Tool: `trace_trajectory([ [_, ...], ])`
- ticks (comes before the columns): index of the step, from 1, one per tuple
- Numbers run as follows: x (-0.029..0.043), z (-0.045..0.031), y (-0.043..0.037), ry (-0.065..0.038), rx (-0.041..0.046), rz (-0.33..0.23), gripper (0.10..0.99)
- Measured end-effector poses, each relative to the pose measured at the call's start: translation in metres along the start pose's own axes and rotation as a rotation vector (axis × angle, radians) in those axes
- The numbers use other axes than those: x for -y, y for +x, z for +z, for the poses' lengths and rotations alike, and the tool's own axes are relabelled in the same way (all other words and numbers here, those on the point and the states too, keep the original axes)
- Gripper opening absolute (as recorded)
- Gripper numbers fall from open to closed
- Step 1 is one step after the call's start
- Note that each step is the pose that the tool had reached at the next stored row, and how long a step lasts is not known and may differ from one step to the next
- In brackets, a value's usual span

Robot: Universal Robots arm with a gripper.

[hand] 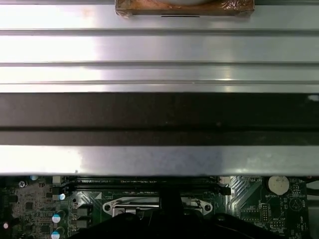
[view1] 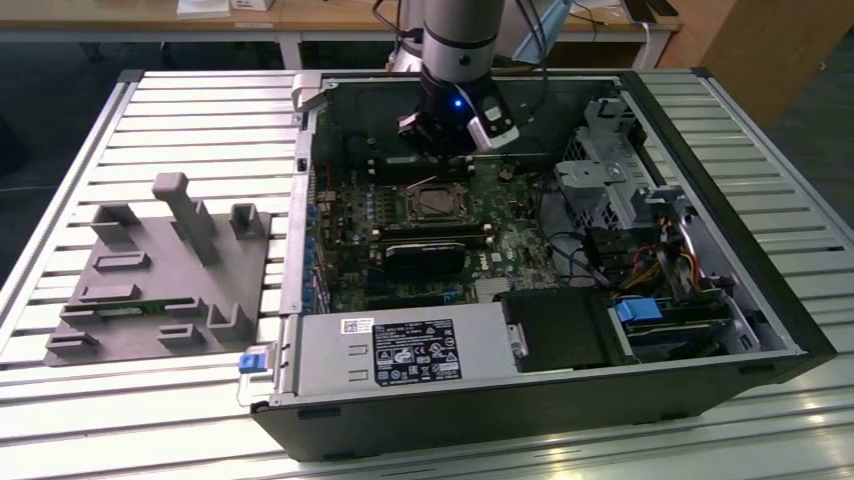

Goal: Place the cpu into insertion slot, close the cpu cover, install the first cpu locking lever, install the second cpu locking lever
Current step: 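Install the first cpu locking lever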

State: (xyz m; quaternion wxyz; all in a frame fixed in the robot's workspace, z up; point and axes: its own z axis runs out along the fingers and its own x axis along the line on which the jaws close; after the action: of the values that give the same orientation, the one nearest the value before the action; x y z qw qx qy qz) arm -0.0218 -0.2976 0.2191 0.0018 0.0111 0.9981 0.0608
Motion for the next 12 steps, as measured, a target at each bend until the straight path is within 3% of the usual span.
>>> trace_trajectory([
  [12,0.0002,0.0113,-0.005,0.0,-0.0009,0.0,0.106],
])
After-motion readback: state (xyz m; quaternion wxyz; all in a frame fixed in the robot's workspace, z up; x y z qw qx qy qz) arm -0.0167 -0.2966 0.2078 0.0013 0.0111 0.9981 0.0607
